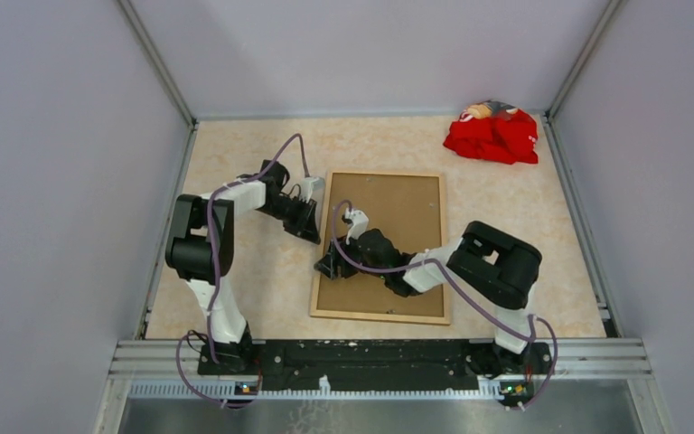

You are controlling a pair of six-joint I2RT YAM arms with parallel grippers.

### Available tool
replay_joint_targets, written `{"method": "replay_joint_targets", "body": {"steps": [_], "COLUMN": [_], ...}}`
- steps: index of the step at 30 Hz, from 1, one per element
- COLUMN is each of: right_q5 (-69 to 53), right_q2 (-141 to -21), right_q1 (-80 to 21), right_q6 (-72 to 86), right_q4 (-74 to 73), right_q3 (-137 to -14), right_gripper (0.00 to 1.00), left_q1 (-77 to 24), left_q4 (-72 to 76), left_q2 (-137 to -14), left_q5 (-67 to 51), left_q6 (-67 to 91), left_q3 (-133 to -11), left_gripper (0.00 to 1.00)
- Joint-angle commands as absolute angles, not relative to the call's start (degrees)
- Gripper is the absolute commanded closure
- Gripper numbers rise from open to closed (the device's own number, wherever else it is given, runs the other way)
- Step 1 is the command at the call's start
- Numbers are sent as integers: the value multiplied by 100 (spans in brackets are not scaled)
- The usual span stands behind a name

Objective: Put the photo into the frame
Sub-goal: Install the photo frame at the center of the board.

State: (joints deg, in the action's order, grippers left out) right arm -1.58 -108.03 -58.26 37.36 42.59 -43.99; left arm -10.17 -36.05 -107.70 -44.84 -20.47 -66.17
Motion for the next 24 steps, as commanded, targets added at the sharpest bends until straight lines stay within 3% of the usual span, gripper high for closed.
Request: {"method": "replay_joint_targets", "body": {"steps": [1,24], "right_q5": [-284,-585], "right_q2": [-10968,-11080], "right_q1": [-5741,-5659], "right_q6": [3769,3867], "right_q4": [4270,4395], "right_q3": [-4631,-4703], "right_gripper": [44,47], "left_q1": [-1037,-1036], "left_q4": [-3590,-3652], "left_q2": [-10949,-10980], "left_q5": [-4475,-4338], "left_q6": [-2119,-2153], "left_q3": [-6556,-6614], "left_gripper": [79,81]}}
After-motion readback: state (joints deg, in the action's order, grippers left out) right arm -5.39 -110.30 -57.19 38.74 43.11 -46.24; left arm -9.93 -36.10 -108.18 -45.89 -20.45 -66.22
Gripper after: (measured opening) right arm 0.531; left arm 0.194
